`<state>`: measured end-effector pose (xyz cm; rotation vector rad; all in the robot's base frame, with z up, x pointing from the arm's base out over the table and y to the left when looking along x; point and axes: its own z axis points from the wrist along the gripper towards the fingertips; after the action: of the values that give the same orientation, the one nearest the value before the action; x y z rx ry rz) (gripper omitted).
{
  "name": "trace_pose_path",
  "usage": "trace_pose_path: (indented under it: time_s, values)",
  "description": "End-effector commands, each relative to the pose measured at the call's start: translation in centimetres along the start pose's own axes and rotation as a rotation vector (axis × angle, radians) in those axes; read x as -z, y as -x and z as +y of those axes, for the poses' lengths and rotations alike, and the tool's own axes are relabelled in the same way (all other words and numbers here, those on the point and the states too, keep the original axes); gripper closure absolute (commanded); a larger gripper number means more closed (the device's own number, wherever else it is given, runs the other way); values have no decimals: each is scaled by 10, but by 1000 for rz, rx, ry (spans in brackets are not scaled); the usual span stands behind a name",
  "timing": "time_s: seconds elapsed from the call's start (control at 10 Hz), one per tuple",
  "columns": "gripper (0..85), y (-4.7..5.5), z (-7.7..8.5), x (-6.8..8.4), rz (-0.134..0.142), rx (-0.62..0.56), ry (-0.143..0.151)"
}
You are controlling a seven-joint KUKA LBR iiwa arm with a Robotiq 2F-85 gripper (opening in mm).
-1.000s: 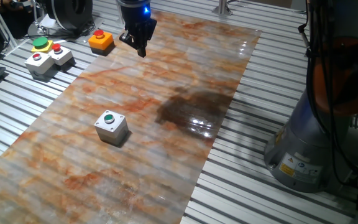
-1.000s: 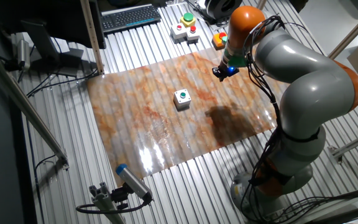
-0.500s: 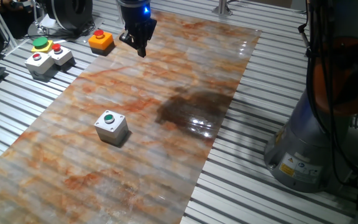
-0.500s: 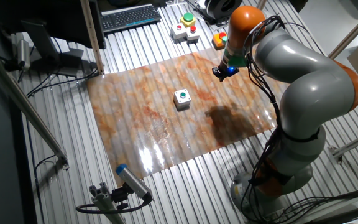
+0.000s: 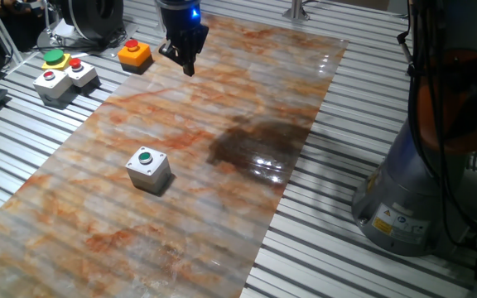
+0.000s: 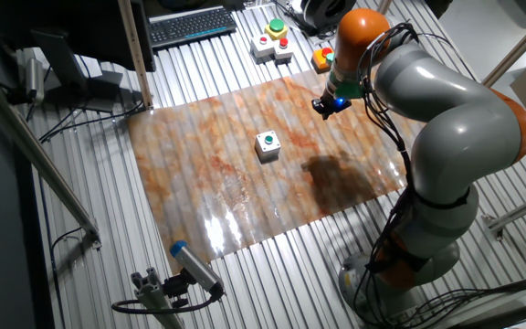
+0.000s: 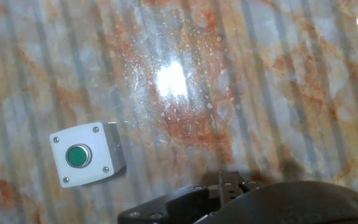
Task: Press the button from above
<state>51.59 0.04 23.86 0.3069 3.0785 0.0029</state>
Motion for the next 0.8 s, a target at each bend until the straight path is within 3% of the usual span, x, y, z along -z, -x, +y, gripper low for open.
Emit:
trace_pose_path:
  time_s: [0.0, 0.7]
  values:
    - [850, 0, 0, 0, 0, 0, 0]
    - [850, 0, 2, 0, 0, -2, -2]
